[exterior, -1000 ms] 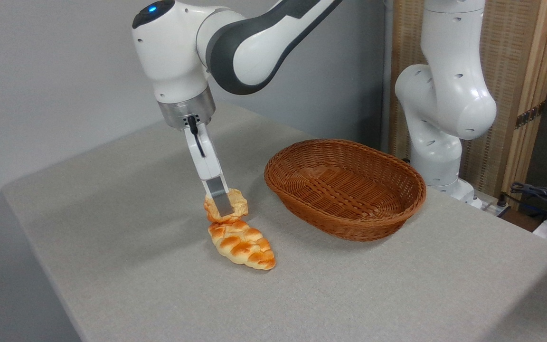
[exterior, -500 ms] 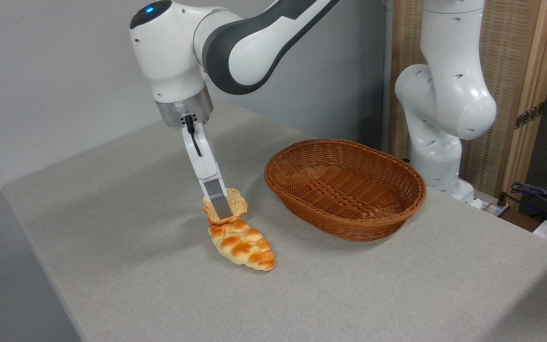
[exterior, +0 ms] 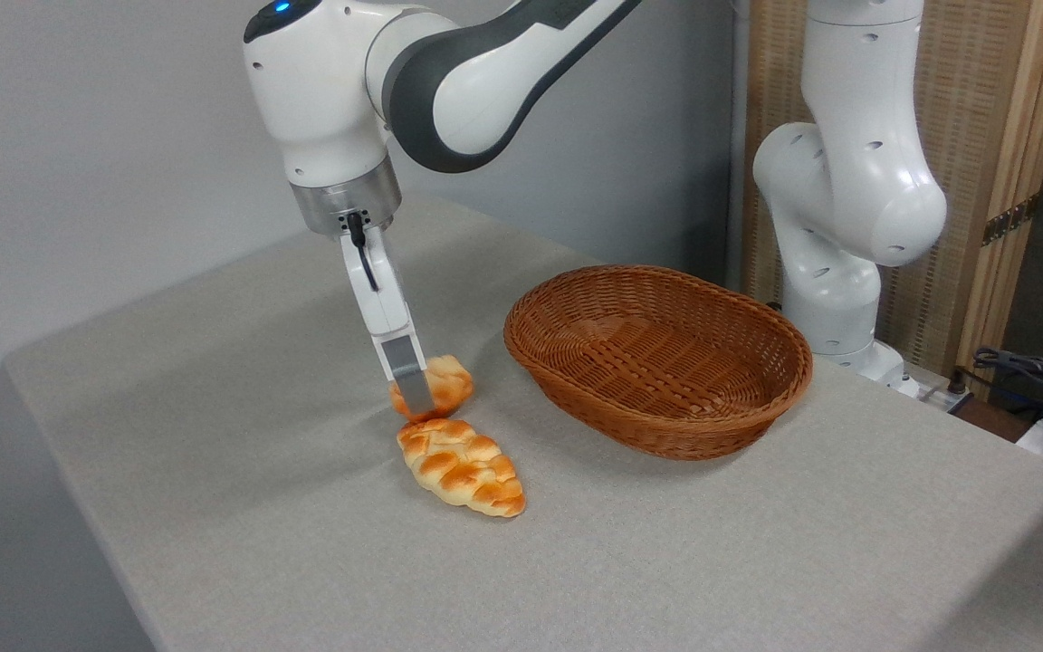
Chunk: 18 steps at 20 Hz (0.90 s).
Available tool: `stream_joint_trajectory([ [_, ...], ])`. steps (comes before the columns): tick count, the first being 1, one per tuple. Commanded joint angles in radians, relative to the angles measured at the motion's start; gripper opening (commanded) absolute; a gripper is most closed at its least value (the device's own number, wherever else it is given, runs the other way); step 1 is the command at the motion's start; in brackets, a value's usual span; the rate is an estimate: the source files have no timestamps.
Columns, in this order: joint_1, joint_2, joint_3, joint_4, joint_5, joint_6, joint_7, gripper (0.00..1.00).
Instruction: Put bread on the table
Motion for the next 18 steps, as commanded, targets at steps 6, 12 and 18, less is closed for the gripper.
stream_joint_trajectory([
  [6, 0.006, -0.005, 0.042, 0.095, -0.010, -0.005, -0.014, 1.00],
  [12, 0.007, -0.019, 0.082, 0.208, -0.021, -0.058, -0.186, 1.00],
  [18, 0.009, -0.019, 0.132, 0.239, -0.003, -0.124, -0.340, 1.00],
])
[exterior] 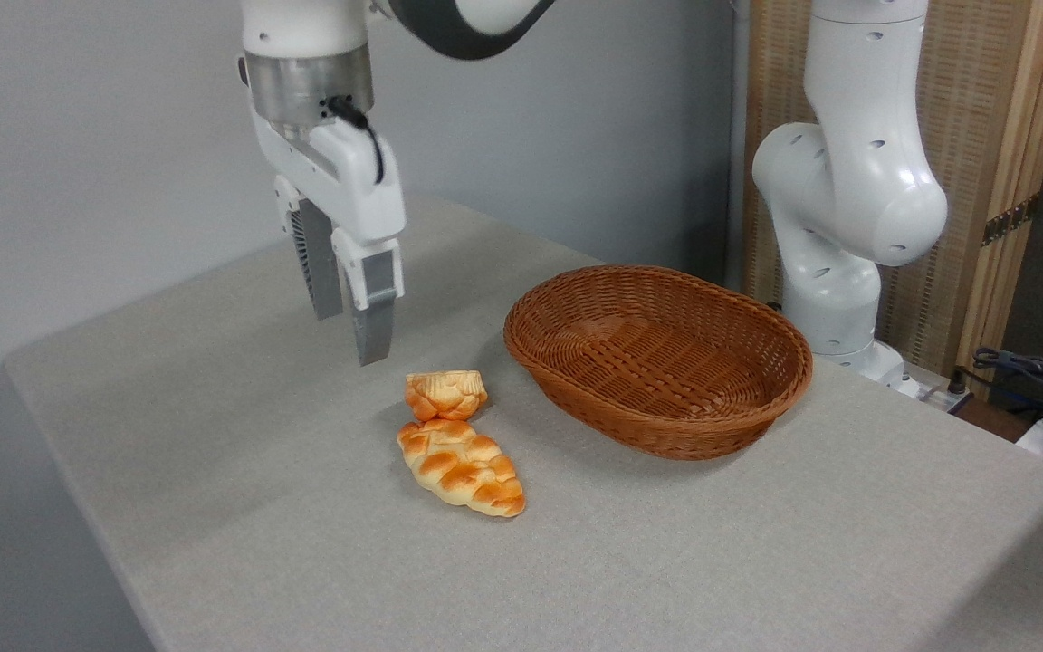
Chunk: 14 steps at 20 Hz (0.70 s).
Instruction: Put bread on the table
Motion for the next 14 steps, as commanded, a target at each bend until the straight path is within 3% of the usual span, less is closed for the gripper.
stream_joint_trajectory([
  [1, -0.004, 0.009, 0.048, 0.023, 0.006, -0.093, -0.050, 1.00],
  [14, -0.004, 0.009, 0.140, 0.058, -0.008, -0.097, 0.052, 1.00],
])
